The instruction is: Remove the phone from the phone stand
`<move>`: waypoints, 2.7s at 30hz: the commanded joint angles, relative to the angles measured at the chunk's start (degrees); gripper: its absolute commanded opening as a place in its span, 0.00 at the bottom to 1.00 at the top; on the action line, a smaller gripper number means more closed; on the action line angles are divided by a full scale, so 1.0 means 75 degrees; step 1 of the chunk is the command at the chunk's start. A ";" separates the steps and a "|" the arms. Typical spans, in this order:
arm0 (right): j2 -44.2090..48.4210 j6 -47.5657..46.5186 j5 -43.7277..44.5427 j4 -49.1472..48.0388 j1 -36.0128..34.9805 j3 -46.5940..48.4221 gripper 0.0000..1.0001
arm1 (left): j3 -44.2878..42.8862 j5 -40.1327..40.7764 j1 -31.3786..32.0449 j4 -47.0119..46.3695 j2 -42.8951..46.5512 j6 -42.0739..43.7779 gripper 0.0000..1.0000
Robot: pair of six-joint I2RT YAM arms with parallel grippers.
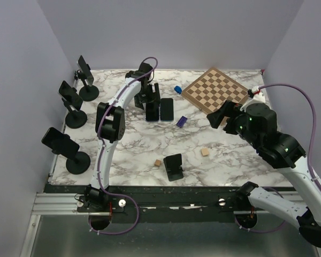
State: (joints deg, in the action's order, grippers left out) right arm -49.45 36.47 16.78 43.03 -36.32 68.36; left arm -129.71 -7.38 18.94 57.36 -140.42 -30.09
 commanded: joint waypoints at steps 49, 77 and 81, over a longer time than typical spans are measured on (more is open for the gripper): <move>-0.3178 -0.0111 0.3106 -0.1325 0.4019 -0.1044 1.00 | 0.7969 0.0680 0.1067 -0.4447 1.0968 0.2181 0.99; -0.0646 -0.0532 -0.0500 -0.2998 1.0444 -0.3562 1.00 | 0.8101 0.0693 0.1959 -0.4559 1.1247 0.2573 0.99; -0.0677 -0.0699 -0.0768 -0.3009 1.0444 -0.3653 1.00 | 0.8084 0.0579 0.1960 -0.4553 1.1201 0.2535 0.99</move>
State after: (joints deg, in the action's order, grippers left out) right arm -55.05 33.23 15.31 23.59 41.69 41.67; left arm -69.28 -2.00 33.30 24.45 -56.95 -11.55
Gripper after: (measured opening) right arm 0.998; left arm 0.990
